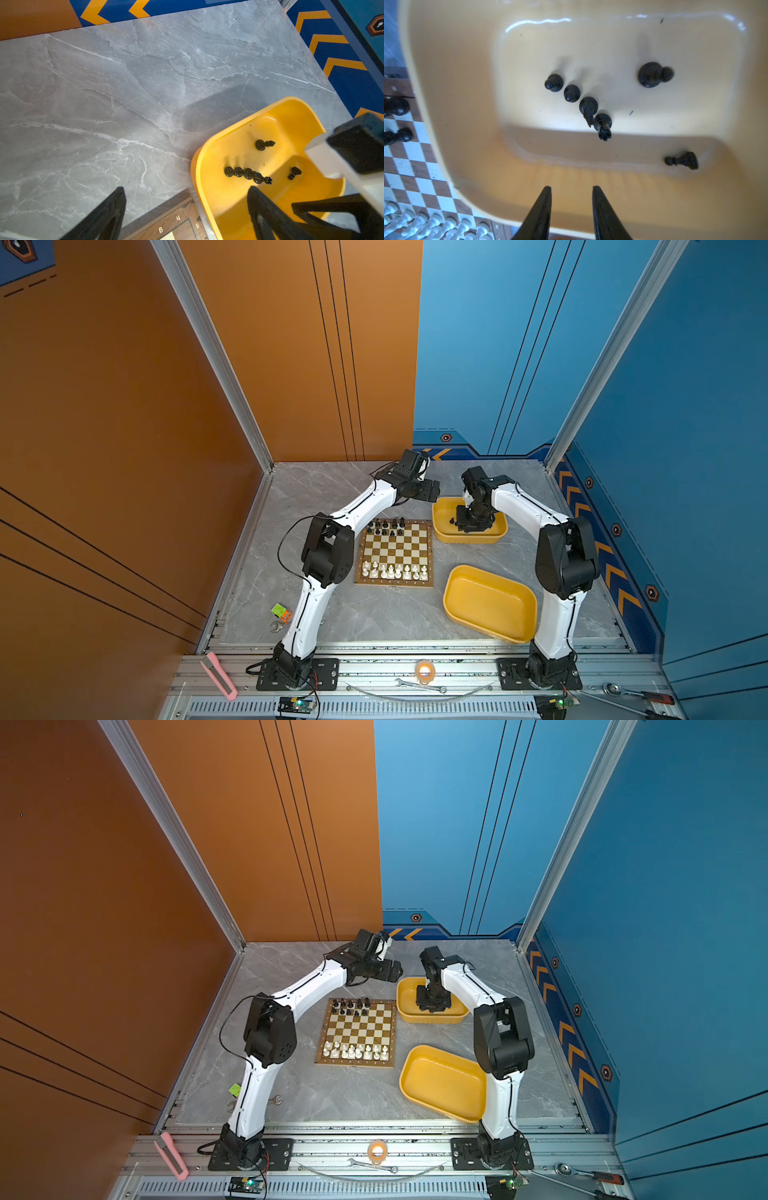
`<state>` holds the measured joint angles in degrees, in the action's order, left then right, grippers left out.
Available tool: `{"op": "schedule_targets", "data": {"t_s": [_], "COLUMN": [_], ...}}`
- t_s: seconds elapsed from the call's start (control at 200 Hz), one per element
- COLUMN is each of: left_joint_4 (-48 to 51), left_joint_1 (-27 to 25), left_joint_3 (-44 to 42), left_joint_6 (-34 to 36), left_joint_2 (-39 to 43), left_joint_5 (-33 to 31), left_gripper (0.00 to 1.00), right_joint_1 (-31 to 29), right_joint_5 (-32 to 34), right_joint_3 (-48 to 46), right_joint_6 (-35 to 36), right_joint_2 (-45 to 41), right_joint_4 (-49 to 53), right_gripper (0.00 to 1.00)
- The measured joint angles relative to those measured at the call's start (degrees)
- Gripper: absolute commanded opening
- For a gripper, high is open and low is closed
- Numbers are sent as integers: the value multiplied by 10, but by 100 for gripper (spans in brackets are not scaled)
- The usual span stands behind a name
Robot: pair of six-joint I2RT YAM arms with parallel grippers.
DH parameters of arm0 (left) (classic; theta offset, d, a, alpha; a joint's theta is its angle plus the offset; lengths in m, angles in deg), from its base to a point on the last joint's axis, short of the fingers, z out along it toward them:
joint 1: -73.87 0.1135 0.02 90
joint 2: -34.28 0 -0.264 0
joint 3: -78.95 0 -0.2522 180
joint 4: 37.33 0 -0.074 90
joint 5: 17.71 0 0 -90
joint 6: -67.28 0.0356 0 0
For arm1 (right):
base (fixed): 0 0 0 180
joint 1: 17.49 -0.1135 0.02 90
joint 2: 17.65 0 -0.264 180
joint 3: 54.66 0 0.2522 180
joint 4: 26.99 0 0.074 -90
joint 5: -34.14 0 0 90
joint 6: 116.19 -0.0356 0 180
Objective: Set up the chess pieces on the board
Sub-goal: 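Lower the open right gripper into the far tub toward a tall black piece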
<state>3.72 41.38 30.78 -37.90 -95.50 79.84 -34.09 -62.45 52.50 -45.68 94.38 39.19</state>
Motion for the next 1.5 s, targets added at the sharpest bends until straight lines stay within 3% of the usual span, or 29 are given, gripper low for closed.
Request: {"op": "schedule_targets", "data": {"t_s": [0.386, 0.831, 1.497], "left_joint_4": [-6, -9, -9], "left_joint_1": [-2, 25, 35], "left_joint_3": [-10, -15, -15], "left_joint_6": [22, 23, 23], "left_joint_2": [38, 47, 47], "left_joint_5": [-14, -22, -22], "left_gripper": [92, 92, 92], "right_joint_1": [54, 65, 65], "right_joint_5": [59, 67, 66], "right_joint_3": [99, 112, 116], "right_joint_6": [0, 0, 0], "right_joint_2": [12, 101, 139], "right_joint_4": [5, 7, 7], "right_gripper": [34, 28, 22]}}
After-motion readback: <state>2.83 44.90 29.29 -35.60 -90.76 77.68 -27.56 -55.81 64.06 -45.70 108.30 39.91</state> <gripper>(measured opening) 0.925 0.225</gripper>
